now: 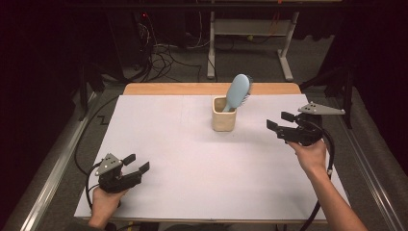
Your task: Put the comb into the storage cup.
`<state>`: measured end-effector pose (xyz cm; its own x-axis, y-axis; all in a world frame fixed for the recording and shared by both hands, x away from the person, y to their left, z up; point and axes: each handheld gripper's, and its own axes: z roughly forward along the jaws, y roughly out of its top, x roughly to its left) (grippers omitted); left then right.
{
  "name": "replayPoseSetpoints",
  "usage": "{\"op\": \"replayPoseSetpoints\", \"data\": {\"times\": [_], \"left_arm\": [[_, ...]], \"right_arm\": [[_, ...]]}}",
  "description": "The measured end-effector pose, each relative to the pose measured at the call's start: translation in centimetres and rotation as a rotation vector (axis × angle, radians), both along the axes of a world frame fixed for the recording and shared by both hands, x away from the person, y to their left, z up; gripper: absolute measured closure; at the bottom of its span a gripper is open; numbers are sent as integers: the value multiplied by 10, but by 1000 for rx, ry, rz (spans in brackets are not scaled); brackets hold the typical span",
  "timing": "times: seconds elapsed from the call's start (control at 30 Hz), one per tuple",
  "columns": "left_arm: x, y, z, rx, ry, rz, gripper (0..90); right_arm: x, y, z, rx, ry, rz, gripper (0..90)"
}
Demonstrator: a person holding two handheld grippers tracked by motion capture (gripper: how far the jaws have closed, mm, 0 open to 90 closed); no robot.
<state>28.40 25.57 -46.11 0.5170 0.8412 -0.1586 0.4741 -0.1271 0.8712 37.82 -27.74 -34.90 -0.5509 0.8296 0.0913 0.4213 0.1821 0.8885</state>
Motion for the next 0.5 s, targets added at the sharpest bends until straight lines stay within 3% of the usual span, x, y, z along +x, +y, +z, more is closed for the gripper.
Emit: {"op": "replayPoseSetpoints", "data": {"times": [0.5], "left_arm": [[1, 0, 0, 0, 2, 2, 337]], "right_arm": [[-13, -8, -1, 8, -7, -11, 315]]}}
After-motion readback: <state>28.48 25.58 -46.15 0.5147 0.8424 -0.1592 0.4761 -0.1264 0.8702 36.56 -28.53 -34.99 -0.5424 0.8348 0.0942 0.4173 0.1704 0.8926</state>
